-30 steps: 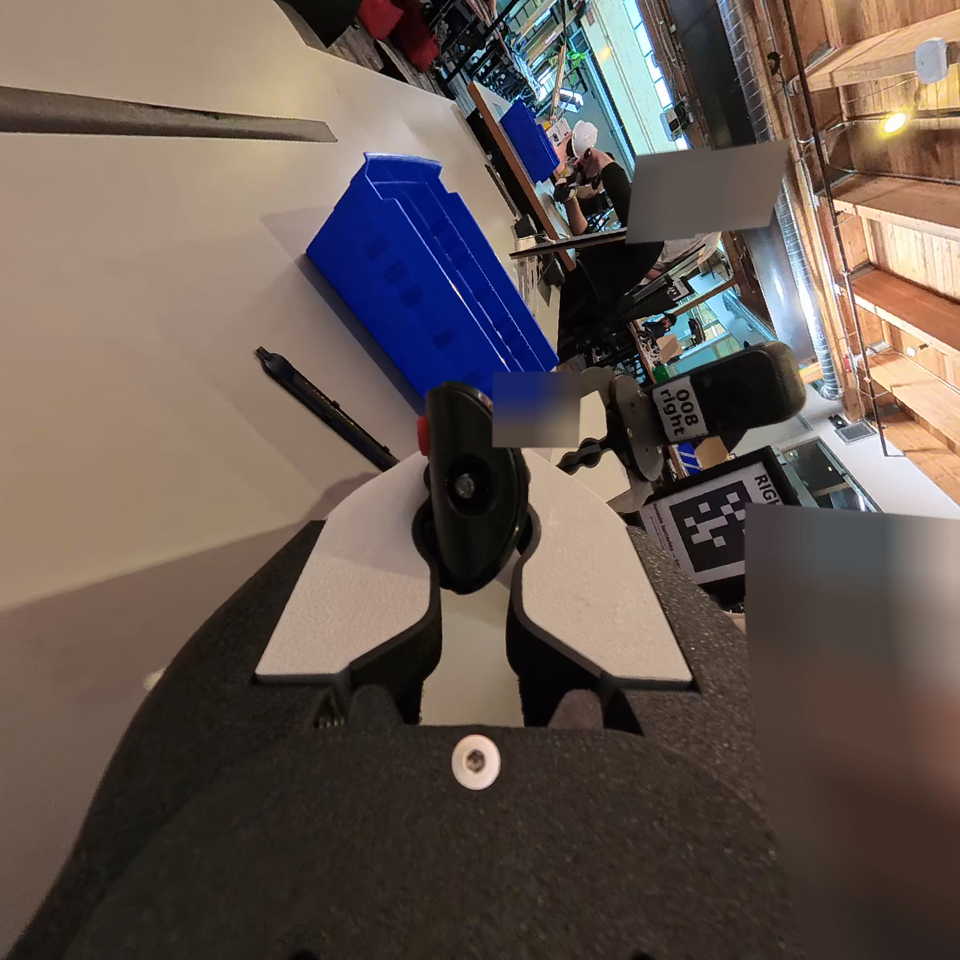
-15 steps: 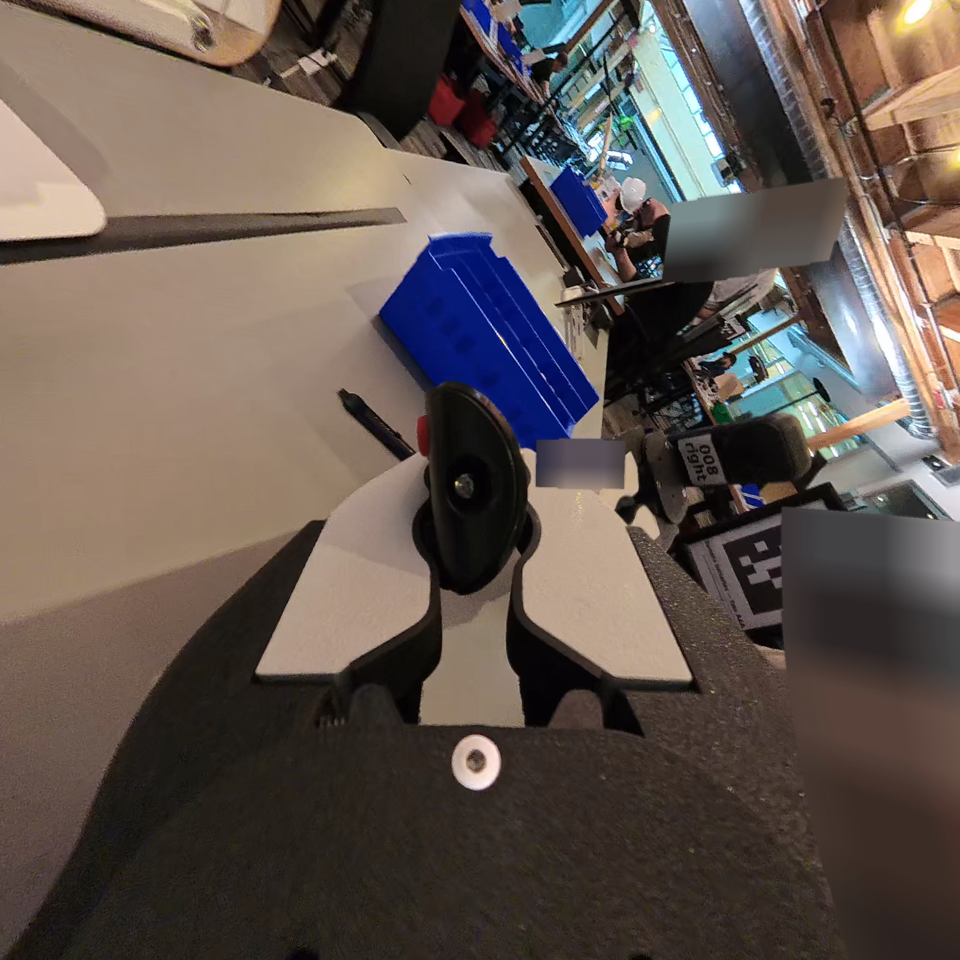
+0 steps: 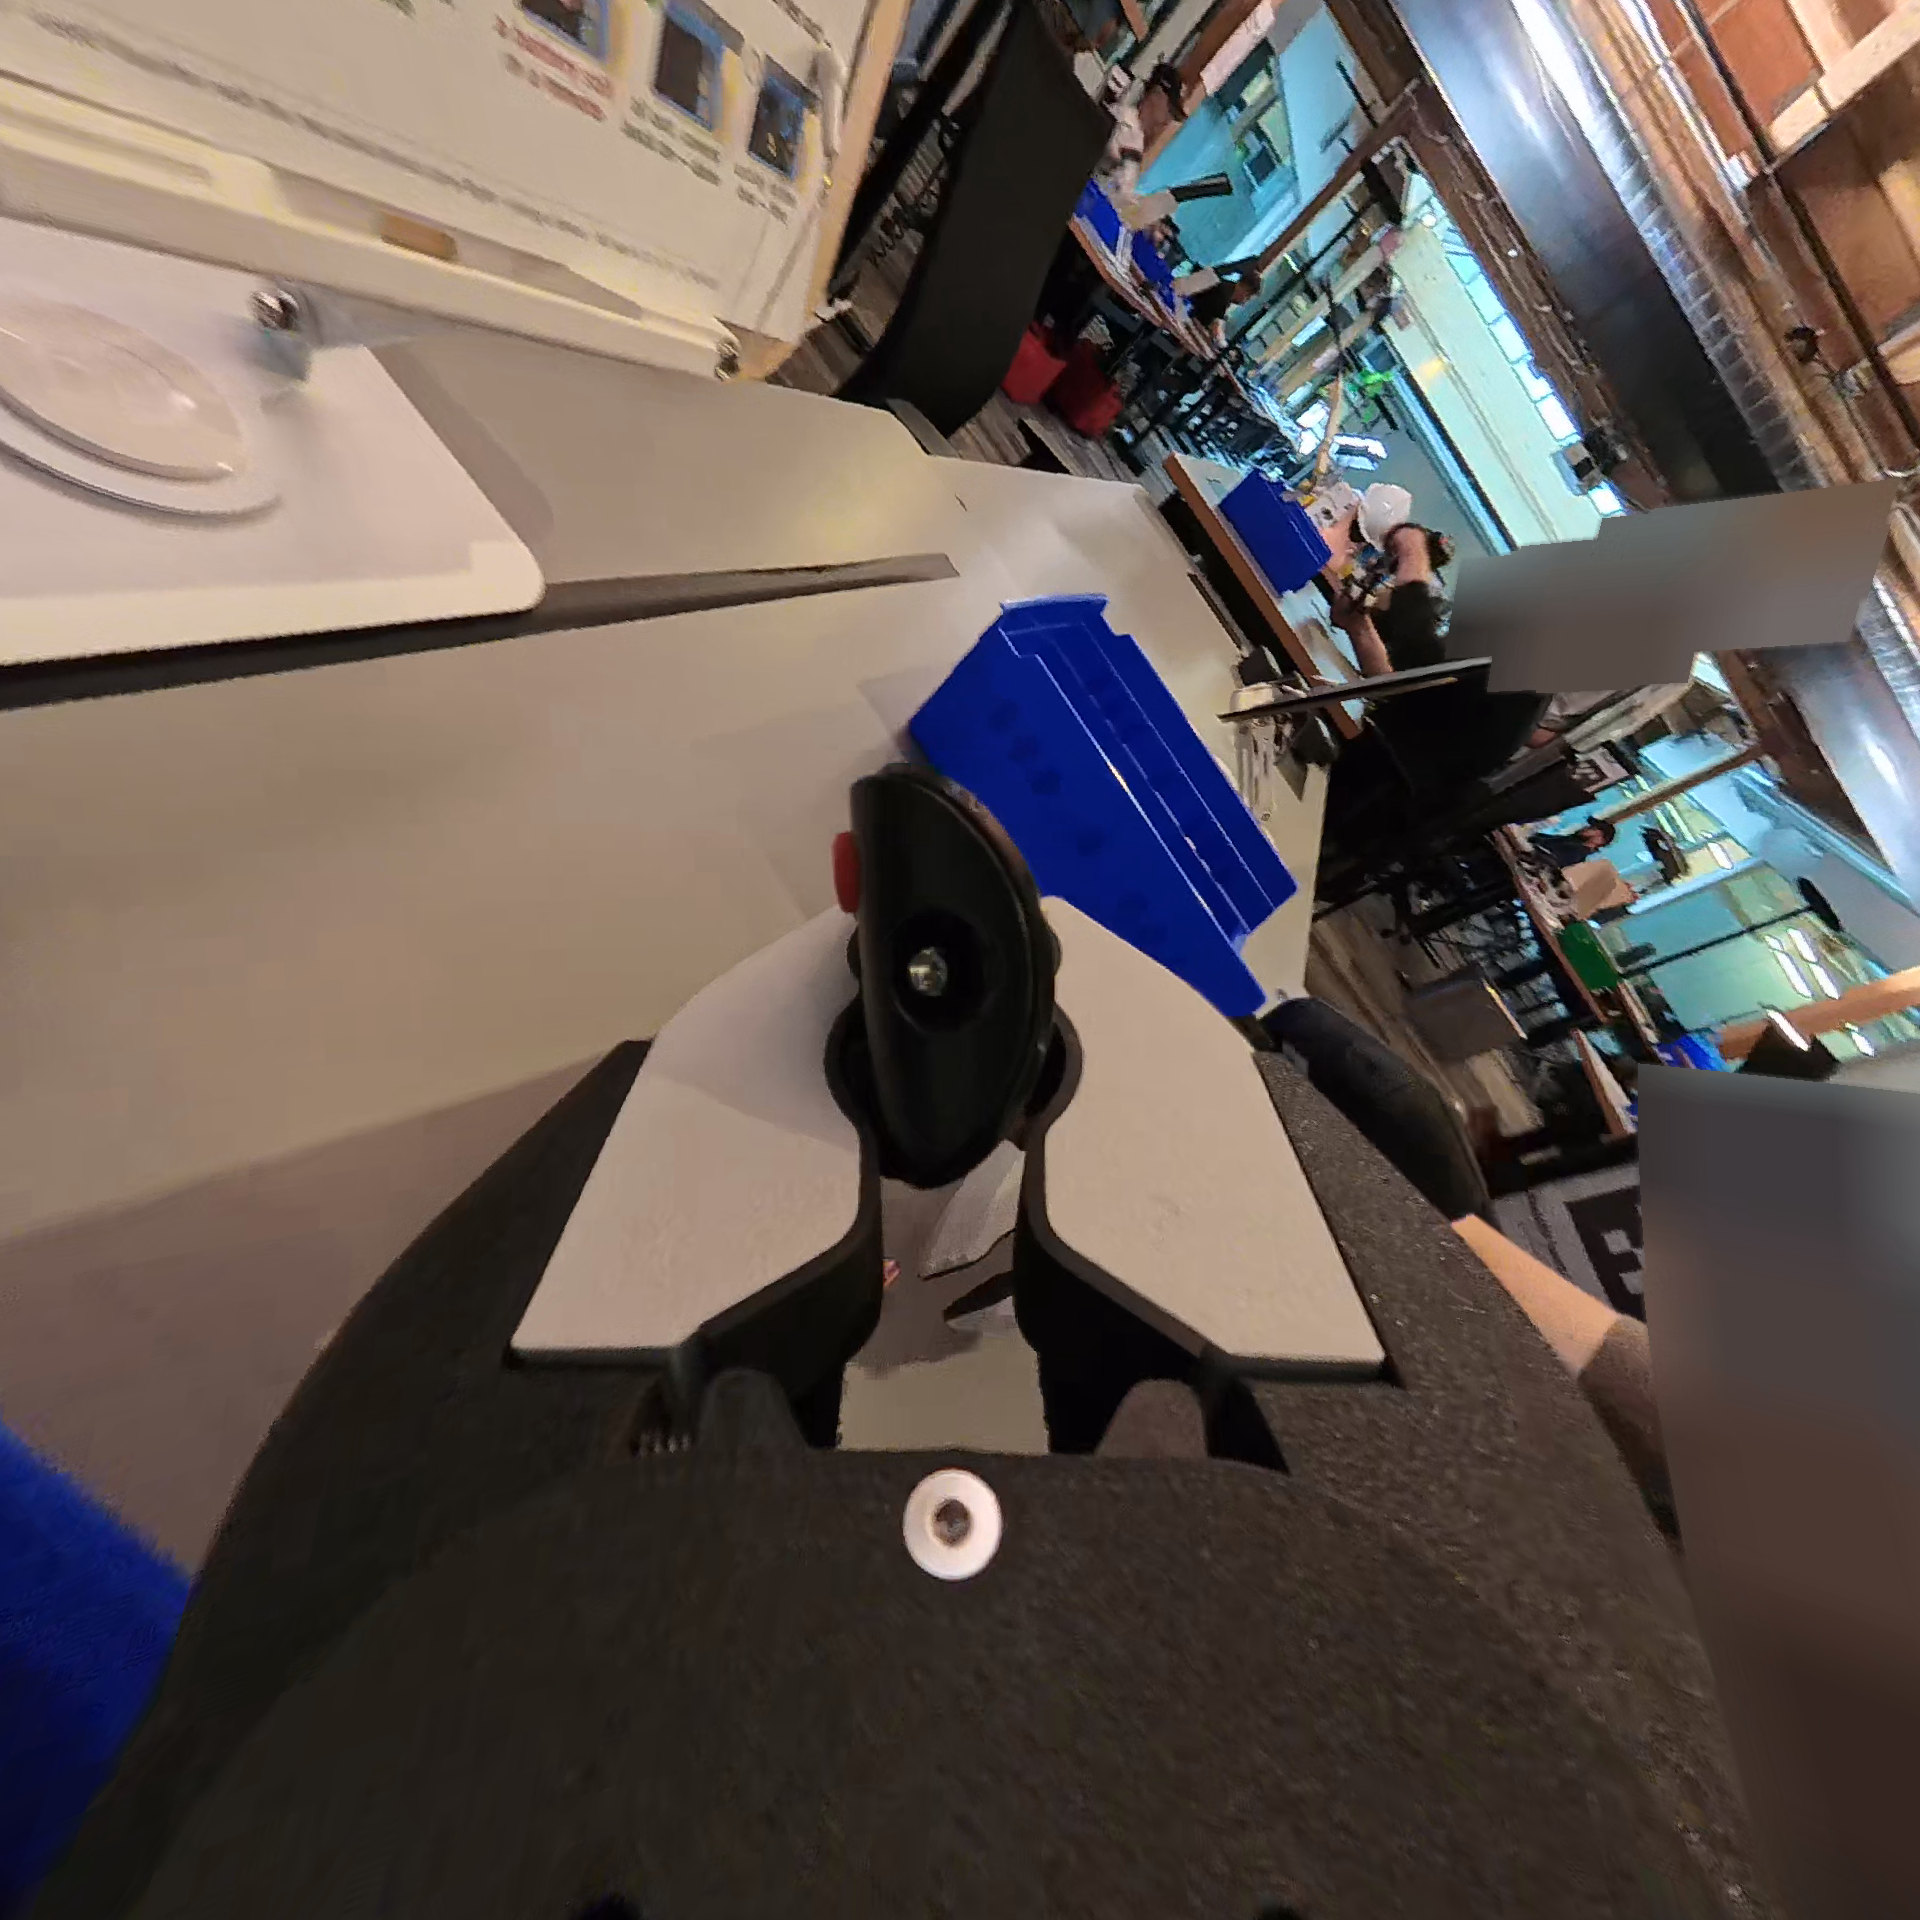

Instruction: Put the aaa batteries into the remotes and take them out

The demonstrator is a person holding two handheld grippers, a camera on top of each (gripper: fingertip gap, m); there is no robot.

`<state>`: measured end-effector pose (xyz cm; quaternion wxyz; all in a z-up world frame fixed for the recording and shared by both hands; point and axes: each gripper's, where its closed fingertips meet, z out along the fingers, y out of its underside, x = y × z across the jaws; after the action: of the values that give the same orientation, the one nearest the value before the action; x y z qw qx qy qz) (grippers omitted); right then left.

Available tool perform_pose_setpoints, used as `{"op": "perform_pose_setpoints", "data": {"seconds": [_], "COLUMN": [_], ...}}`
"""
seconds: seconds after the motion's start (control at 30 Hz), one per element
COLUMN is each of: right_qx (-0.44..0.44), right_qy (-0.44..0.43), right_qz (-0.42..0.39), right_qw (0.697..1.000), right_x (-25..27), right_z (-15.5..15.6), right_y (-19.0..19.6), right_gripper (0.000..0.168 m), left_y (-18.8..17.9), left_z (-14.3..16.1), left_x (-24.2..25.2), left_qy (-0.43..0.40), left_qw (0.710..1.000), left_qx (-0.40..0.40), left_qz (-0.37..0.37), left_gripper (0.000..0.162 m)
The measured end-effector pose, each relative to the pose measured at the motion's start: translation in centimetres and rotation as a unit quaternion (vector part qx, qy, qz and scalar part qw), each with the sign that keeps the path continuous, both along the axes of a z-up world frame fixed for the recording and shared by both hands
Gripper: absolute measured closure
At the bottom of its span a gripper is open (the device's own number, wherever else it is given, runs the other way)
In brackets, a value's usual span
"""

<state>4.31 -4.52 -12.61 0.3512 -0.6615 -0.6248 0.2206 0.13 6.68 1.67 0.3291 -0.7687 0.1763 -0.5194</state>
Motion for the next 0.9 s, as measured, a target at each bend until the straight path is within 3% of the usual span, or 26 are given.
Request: {"op": "perform_pose_setpoints", "data": {"seconds": [0.2,0.53,0.9], "right_qx": [-0.036,-0.068,-0.077], "right_qy": [-0.051,-0.118,-0.103], "right_qz": [0.001,-0.002,-0.006], "right_qw": [0.998,0.991,0.992], "right_x": [-1.6,-1.2,-0.3], "right_z": [-1.7,-3.8,-3.9], "right_y": [0.7,0.8,0.2], "right_gripper": [0.151,0.155,0.156], "left_y": [0.9,1.2,1.0], "left_z": [1.3,1.9,1.7], "left_x": [-3.5,-5.4,-4.6], "left_qy": [-0.002,-0.028,-0.047], "left_qw": [0.999,0.998,0.998], "left_qx": [0.018,0.017,0.003], "left_qz": [0.044,0.056,0.034], "left_gripper": [0.137,0.137,0.137]}}
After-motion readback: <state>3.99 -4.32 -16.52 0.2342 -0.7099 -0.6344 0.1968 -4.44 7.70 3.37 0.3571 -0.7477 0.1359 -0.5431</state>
